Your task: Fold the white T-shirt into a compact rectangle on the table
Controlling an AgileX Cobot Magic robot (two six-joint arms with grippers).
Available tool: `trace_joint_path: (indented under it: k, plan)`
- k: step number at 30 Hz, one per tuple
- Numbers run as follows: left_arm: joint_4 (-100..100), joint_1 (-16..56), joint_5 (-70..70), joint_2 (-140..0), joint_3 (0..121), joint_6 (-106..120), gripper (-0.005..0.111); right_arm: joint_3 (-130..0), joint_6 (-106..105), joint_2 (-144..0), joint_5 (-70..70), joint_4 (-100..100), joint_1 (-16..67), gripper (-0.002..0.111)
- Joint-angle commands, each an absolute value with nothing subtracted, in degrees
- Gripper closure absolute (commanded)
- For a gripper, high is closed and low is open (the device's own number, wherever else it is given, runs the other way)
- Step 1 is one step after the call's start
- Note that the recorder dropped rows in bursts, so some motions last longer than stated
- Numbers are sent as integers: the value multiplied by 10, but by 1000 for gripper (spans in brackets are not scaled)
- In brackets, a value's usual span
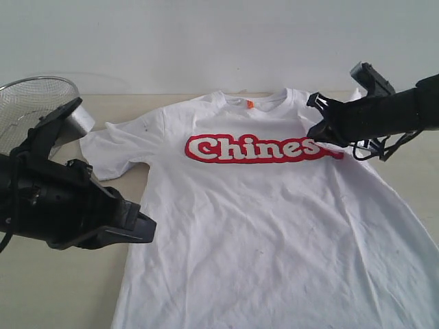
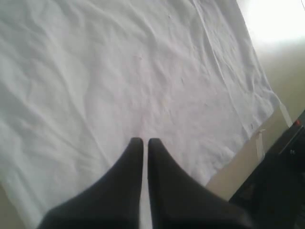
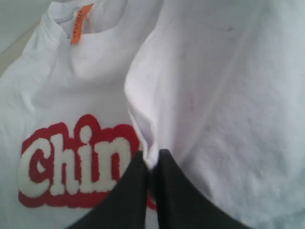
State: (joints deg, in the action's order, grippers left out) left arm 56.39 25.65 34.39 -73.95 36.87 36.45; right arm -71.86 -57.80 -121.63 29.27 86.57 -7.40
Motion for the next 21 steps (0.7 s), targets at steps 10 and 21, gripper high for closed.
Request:
trace_joint_path:
  k: [10, 21]
  plan:
    - [566, 259, 360, -737, 366, 375, 102, -722, -446, -1215, 197, 661, -75, 108]
    - [566, 259, 360, -737, 366, 385, 102, -722, -444, -1200, 221, 620, -75, 39]
